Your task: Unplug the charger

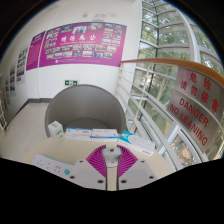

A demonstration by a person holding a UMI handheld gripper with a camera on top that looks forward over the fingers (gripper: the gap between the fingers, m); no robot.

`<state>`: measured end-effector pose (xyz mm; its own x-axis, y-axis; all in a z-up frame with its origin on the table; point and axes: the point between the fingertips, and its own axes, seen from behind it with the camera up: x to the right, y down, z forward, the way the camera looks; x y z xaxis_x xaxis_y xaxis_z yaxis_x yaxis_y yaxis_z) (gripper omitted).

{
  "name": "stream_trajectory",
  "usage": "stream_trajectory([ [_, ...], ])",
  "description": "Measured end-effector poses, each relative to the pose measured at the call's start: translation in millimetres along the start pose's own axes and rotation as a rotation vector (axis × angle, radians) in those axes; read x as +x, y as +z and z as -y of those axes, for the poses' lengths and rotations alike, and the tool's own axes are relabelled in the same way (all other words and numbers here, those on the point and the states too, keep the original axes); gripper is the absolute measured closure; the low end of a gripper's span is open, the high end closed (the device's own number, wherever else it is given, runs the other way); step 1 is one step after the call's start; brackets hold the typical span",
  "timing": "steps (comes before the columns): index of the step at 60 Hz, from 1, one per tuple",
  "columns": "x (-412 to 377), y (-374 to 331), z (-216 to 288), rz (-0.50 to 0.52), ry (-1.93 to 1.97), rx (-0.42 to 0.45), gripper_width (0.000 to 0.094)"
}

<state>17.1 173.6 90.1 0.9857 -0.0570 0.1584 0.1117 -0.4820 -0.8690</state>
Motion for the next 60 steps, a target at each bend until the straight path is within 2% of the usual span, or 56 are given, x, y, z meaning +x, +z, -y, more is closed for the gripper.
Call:
stream_trajectory([
  [4,4,14,-41,0.017,0.003,-0.099,0.0805],
  [6,1,7,-44,0.026,0.015,-0.135,0.0780],
  [7,9,18,-67,0.029,0.017,-0.148,0.0763],
  [15,6,21,-95,0.071,0.071,-0.222,0.0635],
  [22,11,14,-84,0.073,0.059,-0.205,0.0283],
  [29,12,2,-75,0.074,0.027,-0.165,0.0076],
  [37,13,-42,-64,0.065,0.036,-0.146,0.0080],
  [60,4,-264,-42,-0.011,0.040,-0.106,0.0080],
])
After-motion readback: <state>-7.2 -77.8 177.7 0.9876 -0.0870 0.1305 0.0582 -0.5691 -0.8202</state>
